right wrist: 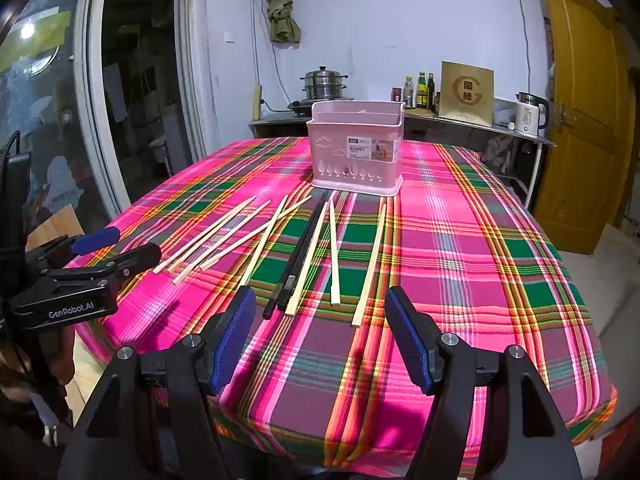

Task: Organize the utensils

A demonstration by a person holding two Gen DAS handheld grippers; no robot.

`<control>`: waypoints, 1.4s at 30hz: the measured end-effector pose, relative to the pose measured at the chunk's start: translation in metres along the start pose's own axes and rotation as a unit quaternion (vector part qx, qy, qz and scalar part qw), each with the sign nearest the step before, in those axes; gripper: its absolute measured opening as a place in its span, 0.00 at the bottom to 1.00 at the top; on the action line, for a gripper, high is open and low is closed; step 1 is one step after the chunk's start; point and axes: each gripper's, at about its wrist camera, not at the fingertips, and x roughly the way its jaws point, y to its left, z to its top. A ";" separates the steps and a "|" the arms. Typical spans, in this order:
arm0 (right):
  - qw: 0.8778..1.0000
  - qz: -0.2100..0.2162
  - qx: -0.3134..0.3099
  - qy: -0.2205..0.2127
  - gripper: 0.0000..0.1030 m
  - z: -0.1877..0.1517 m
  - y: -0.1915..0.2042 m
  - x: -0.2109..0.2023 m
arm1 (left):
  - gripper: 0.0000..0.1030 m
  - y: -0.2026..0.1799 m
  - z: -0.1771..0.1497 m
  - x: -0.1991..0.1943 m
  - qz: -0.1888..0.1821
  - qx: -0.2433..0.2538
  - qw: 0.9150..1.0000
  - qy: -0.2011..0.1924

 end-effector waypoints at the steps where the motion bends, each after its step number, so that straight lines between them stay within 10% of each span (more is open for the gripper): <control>1: 1.000 0.001 0.001 0.001 0.65 -0.001 -0.001 0.001 | 0.87 0.000 0.000 0.001 0.000 0.000 1.000 0.001; 17: 1.000 0.007 -0.007 0.018 0.63 0.013 -0.010 0.035 | 0.86 0.008 0.021 0.050 -0.023 0.016 0.999 0.047; 33: 0.995 0.025 -0.024 0.095 0.22 0.074 -0.025 0.128 | 0.50 0.004 0.071 0.140 -0.063 0.060 0.987 0.136; 42: 0.987 0.045 -0.018 0.151 0.19 0.082 -0.031 0.179 | 0.36 0.001 0.081 0.169 -0.078 0.074 0.981 0.161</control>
